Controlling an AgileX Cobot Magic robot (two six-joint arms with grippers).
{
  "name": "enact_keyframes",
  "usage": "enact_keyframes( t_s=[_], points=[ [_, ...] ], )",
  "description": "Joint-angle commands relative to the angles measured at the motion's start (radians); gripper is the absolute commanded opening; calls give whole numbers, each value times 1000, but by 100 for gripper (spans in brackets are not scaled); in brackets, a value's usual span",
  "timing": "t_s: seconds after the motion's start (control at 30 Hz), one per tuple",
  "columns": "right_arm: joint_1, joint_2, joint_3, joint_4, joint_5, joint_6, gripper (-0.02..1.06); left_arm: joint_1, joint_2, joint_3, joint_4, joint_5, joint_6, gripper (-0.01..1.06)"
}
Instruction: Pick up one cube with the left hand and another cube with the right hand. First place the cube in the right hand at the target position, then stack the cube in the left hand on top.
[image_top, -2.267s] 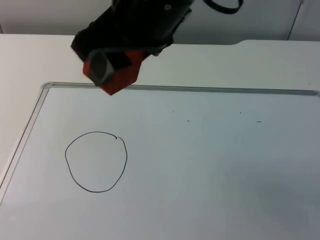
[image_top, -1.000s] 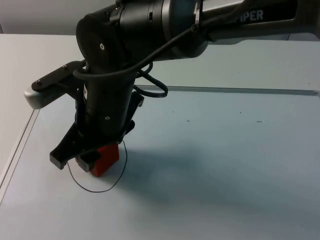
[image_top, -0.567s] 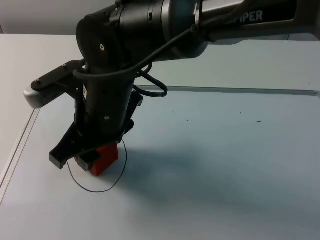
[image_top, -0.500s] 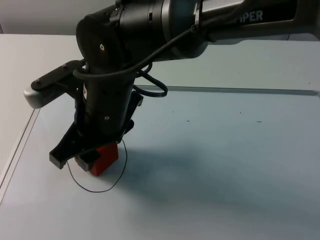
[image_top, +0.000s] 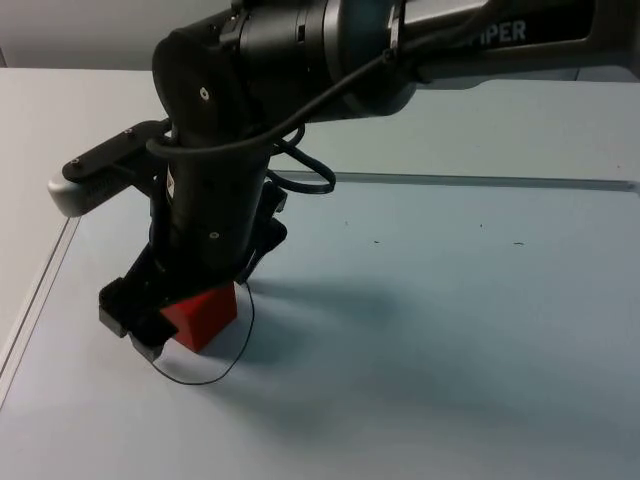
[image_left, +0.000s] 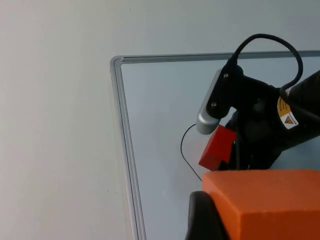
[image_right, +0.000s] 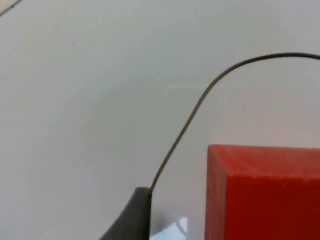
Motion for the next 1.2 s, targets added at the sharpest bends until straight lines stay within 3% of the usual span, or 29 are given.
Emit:
enact_keyframes(
  t_s=[0.0,0.3,0.6,0.73,0.9,1.0,1.17],
  points=[
    [6,-31,-11,-5,-13,-3,105,2,-7,4,-4,-13,2,0],
    [-2,-220,-11,-31,-14,-3,105,2,-7,4,-4,-13,2,0],
    [-112,-596,-11,-38,-72,-9,105,2,15,4,-11,-42,77,0],
    [-122,-777,-9,-38,-77,-62,105,2,92,2,-27,-80,137,0],
    [-110,-940,-9,-8,-38,-115,105,2,323,-8,-55,-200,213,0],
    [-110,-1001,-6,18,35,-152,105,2,486,-63,-55,-204,280,0],
    [-108,-1089,83,18,28,-181,105,2,633,-154,-59,-206,336,0]
  ],
)
